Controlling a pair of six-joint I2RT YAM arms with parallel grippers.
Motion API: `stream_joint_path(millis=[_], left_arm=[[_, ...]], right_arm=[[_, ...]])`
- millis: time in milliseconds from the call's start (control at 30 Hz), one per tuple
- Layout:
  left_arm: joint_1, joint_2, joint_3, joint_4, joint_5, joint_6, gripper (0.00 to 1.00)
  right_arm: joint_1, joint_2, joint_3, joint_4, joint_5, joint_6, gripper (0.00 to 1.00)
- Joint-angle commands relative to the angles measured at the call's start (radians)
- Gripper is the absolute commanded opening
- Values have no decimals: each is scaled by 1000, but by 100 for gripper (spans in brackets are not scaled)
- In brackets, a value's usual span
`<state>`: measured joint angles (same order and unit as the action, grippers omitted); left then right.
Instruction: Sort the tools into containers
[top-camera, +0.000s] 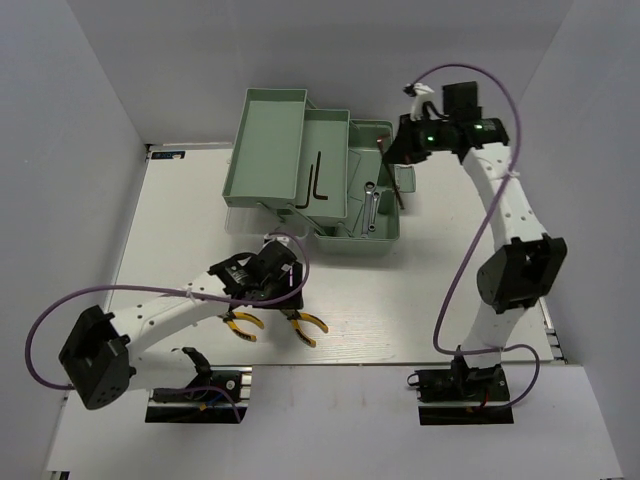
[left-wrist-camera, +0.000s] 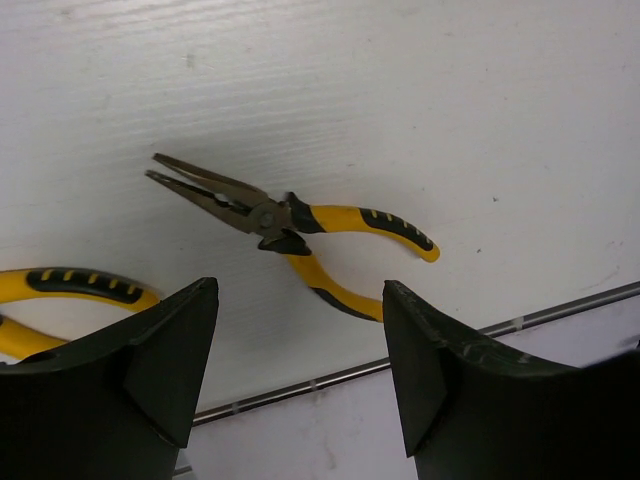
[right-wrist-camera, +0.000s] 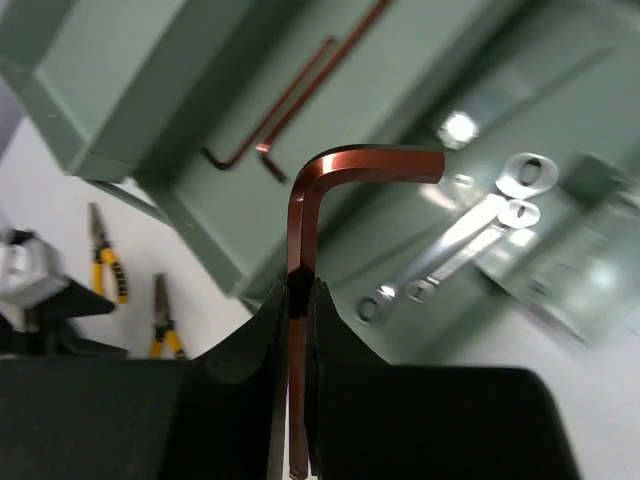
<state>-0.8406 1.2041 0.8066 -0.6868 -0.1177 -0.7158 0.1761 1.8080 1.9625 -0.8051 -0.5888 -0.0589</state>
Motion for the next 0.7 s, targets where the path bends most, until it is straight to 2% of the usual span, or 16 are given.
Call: stream_joint_path(millis=[0,67,133,167,200,233,333,467,667], left_arm=[[-32,40,5,59,6,-51,77],[-67,78,16,49,-26,-89,77],[-81,78,16,40,-56,-125,77],[-93,78,16,40,-56,-135,77],[-94,78,16,40,-68,-146,77],[-106,68,3,40,-68,-164,77],[-135,89,-17,40,-68,-188,77],[-166,140,-17,50,-68,-221,77],[-227,175,20,-22,-134,-273,77]], right_arm=[[104,46,35,122,-81,129,0],[129,69,64,173,-83,177,0],[157,106,68,282,-72,302,0],[169,122,55,391,-77,336,0],[172,128,50,424,-83,449,0],[177,137,52,478,-85,487,0],[212,177,70,539,-59,600,0],[246,238,78,524,73,613,0],[292,310,87,520,133,559,0]])
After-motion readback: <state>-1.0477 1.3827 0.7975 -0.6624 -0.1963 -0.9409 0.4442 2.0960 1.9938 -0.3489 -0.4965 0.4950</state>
